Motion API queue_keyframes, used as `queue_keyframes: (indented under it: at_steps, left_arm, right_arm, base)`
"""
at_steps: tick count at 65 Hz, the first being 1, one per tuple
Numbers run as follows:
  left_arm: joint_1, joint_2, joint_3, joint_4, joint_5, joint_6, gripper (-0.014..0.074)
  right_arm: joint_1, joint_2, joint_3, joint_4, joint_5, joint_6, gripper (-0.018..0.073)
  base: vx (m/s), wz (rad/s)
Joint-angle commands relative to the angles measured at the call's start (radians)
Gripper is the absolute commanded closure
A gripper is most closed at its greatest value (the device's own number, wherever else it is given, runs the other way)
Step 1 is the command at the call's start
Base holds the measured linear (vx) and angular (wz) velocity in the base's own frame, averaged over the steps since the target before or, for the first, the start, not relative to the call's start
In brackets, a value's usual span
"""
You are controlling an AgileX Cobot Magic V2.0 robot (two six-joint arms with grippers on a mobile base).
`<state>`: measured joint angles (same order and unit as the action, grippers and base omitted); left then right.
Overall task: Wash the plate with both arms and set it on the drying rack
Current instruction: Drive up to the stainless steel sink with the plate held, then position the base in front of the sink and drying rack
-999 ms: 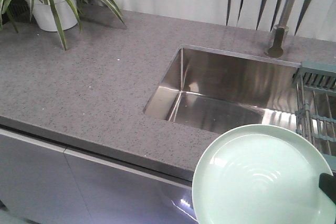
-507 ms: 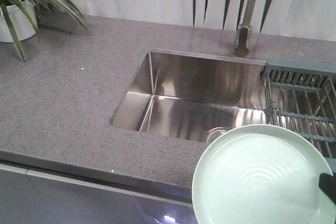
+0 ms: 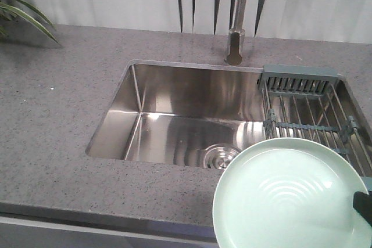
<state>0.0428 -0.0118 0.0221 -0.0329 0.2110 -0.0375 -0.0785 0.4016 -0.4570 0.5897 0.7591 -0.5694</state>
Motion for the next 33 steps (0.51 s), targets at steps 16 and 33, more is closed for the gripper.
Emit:
queue_keyframes:
  at_steps: [16,33]
  left_arm:
    - [0.001,-0.014,-0.021,-0.002,-0.070,-0.007,0.0603]
    - [0.001,-0.014,-0.021,-0.002,-0.070,-0.007,0.0603]
  right_arm:
    - [-0.007,0.004,-0.027,0.035,-0.060,-0.008,0.0561]
    - [-0.007,0.004,-0.027,0.035,-0.060,-0.008,0.0561]
  base:
    - [0.05,-0.13]
    - [0.04,-0.09]
